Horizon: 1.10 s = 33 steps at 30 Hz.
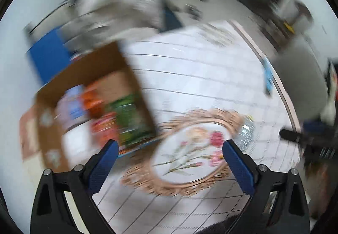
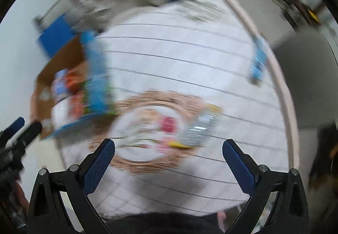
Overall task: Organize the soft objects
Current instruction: 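Grasp the silver-yellow sponge with left gripper while right gripper grasps blue tube packet, then place the sponge and blue tube packet into the box and release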
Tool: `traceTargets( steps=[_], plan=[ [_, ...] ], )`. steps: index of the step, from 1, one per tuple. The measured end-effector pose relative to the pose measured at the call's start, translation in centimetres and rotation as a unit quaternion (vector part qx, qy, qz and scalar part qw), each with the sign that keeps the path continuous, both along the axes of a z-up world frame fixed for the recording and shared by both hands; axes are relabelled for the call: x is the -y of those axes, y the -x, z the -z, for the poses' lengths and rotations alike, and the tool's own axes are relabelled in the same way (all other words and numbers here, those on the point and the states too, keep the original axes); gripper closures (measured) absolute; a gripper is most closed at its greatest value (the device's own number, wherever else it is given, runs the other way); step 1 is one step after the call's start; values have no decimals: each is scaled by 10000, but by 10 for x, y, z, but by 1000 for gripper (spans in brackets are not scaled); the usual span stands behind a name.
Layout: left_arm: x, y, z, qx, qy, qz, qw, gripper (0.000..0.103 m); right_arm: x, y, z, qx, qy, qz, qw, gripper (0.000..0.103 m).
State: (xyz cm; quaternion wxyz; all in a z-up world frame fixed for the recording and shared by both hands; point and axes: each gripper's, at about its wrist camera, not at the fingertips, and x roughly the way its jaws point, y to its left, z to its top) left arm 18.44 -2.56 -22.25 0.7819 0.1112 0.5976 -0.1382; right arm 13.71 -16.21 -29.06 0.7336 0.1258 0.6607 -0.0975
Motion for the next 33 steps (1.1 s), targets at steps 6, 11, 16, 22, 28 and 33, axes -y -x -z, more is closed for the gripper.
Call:
traceTargets(
  steps=[6, 11, 16, 22, 28, 33],
  plan=[
    [118, -4, 100, -1162, -314, 1273, 9845, 13, 111, 2, 33, -368, -111, 611, 9974, 0],
    [170, -5, 166, -1951, -611, 1528, 9669, 13, 168, -24, 60, -542, -194, 677, 9960, 0],
    [189, 0, 209, -2426, -909, 1478, 9545, 28, 212, -66, 90, -632, -264, 788, 9945, 0],
    [192, -1, 205, -2233, -1016, 1131, 9628, 55, 245, -130, 140, -886, -325, 978, 9907, 9],
    [174, -12, 191, -2072, -790, 513, 9738, 57, 238, -167, 174, -1367, -93, 838, 9870, 60],
    [145, -22, 148, -1732, -333, 67, 9843, 57, 188, -170, 158, -1374, 32, 139, 9904, 86]
  ],
)
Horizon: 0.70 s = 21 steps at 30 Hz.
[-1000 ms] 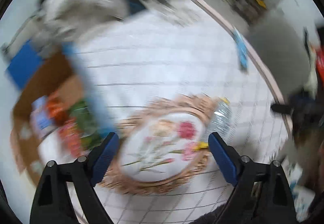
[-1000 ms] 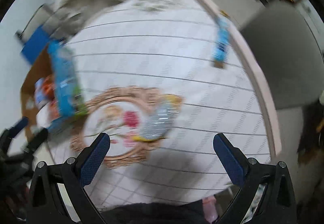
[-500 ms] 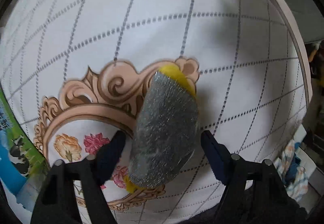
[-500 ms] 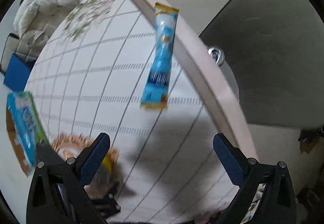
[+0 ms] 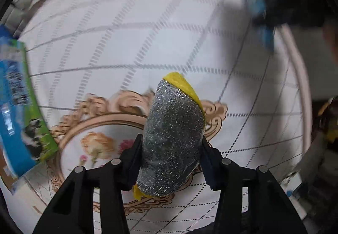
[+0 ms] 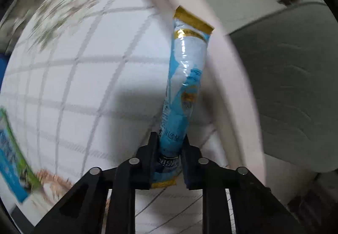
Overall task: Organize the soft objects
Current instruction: 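Place the sponge and blue tube packet into the box and release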
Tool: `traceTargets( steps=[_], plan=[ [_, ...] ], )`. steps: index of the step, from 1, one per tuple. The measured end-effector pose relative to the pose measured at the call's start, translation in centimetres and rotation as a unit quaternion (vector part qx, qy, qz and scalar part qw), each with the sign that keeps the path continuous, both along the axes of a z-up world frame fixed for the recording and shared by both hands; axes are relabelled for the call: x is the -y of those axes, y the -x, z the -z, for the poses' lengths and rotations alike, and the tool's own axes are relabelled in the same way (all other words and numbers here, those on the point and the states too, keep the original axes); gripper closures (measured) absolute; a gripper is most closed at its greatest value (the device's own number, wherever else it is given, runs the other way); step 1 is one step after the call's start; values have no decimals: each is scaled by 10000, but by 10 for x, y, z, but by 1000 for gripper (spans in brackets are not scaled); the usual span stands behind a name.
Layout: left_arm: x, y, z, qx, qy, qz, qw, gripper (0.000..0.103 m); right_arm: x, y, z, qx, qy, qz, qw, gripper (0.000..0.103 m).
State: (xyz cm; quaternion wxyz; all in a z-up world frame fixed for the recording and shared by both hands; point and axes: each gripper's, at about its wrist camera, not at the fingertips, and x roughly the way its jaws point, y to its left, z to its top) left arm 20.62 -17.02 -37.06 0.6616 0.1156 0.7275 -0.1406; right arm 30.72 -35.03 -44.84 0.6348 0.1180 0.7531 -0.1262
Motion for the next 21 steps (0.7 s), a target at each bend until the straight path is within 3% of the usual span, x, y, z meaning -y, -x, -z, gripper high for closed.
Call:
traceTargets(
  steps=[6, 12, 17, 21],
  plan=[
    [-92, -12, -92, 726, 468, -801, 9930, 57, -113, 3, -70, 618, -692, -886, 9917, 87],
    [-227, -26, -160, 1158, 454, -1727, 9771, 57, -252, -6, -148, 1221, -1299, -1830, 9668, 87],
    [-344, -48, -171, 1237, 1, -2460, 9613, 57, -379, -12, -159, 1306, -1345, -2488, 9502, 87],
    [-407, -62, -143, 1010, -199, -2901, 9514, 57, -449, -33, -127, 958, -1026, -2834, 9487, 87]
  ],
)
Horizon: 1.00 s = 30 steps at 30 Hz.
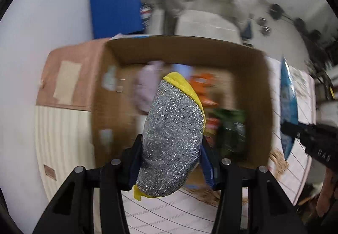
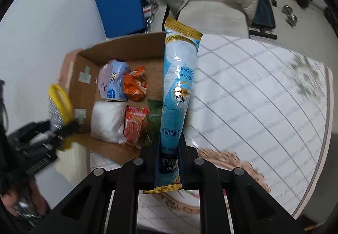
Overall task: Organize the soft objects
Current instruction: 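Place the sponge and blue tube packet into the box and release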
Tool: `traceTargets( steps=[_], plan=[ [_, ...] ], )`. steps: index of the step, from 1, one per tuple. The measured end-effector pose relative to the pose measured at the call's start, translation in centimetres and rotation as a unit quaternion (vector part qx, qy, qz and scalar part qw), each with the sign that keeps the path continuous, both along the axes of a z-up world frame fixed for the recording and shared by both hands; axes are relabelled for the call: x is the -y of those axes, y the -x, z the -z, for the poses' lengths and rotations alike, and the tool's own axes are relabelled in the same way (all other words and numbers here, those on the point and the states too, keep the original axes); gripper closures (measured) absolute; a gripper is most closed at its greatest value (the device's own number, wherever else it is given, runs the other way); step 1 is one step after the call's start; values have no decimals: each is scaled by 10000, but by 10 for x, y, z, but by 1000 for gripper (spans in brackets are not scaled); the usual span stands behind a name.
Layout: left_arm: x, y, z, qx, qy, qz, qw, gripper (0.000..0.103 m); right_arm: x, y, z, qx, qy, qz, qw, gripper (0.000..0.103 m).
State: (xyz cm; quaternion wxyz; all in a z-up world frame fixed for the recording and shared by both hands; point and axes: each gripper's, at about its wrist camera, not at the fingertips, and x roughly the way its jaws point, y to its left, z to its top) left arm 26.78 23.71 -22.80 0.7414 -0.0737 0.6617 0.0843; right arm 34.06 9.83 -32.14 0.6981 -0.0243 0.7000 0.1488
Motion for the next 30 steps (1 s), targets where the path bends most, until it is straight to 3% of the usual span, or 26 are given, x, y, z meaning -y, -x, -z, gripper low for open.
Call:
traceTargets(
  steps=[3, 7, 14, 18, 20, 21, 22, 23, 26, 30],
  plan=[
    [-38, -12, 25, -282, 58, -261, 9992, 57, -25, -20, 34, -191, 437, -123, 9988, 87],
    [-58, -25, 58, -659, 195, -359, 9970, 57, -34, -39, 73, -432, 781, -78, 9960, 87],
    [-67, -30, 92, -1042, 257, -411, 9934, 57, -36, -54, 109, -667, 1124, -131, 9913, 87],
    [-72, -32, 108, -1269, 364, -439, 9903, 51, -41, -57, 124, -815, 1484, -322, 9850, 86],
    [-74, -33, 113, -1370, 507, -501, 9880, 50, -43, -60, 125, -791, 1543, -337, 9843, 61],
    [-76, -33, 113, -1367, 552, -524, 9877, 44, -45, -61, 123, -776, 1502, -320, 9851, 54],
    [-76, -34, 112, -1314, 553, -522, 9884, 35, -46, -60, 120, -769, 1467, -318, 9857, 38],
    [-77, -34, 110, -1271, 527, -509, 9892, 32, -48, -60, 117, -759, 1383, -329, 9869, 30],
    [-79, -33, 102, -1147, 494, -495, 9909, 30, -54, -58, 108, -679, 1387, -366, 9873, 20],
    [-77, -29, 84, -934, 540, -532, 9927, 15, -48, -56, 98, -620, 1275, -216, 9897, 7]
  ],
)
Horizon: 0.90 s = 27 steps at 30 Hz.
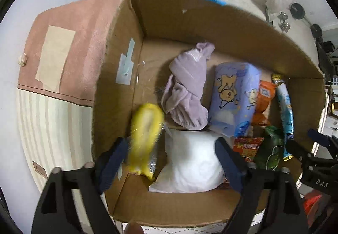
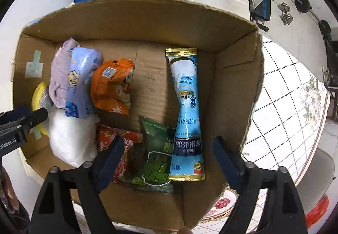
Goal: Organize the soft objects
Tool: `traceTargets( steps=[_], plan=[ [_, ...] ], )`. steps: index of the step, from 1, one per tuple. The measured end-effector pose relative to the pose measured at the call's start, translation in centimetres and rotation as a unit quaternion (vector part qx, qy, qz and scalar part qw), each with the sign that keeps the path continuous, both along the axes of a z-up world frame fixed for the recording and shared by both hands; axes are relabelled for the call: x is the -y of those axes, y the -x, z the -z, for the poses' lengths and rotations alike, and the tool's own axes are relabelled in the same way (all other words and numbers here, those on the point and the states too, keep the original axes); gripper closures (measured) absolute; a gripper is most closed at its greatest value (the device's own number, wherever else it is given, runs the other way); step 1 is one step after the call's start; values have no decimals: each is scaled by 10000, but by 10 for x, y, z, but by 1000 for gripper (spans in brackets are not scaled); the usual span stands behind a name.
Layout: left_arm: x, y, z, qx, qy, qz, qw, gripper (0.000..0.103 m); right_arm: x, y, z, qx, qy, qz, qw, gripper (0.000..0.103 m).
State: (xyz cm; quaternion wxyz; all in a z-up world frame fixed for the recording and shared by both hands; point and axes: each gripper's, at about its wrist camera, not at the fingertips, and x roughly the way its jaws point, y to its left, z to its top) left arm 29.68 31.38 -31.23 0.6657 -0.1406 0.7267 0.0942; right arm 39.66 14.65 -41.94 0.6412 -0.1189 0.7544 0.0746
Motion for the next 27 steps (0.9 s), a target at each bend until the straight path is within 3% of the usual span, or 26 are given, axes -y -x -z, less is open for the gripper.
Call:
traceTargets(
  steps=[2, 4, 9, 16, 23, 27],
  plan=[
    [1, 4, -9, 113, 7, -18, 9999, 14, 6, 5, -6, 40, -83, 122, 9999, 0],
    [4, 9, -20, 251, -81, -16, 9997, 2, 12, 12, -12, 120, -95, 181, 9997, 0],
    [19, 29, -44, 555, -170, 36, 9983, 2, 11, 41, -22, 356, -133, 337, 9987, 0],
    [49, 50, -49, 782, -309, 282, 9961, 2, 21, 81, -46, 706, -198, 563, 9957, 0],
    [67, 60, -60, 888, -318, 375, 9948, 2, 29, 98, -57, 828, -297, 743, 9933, 0],
    [77, 67, -85, 1197, -461, 441, 9908, 2, 33, 104, -75, 1049, -319, 712, 9914, 0]
  ],
)
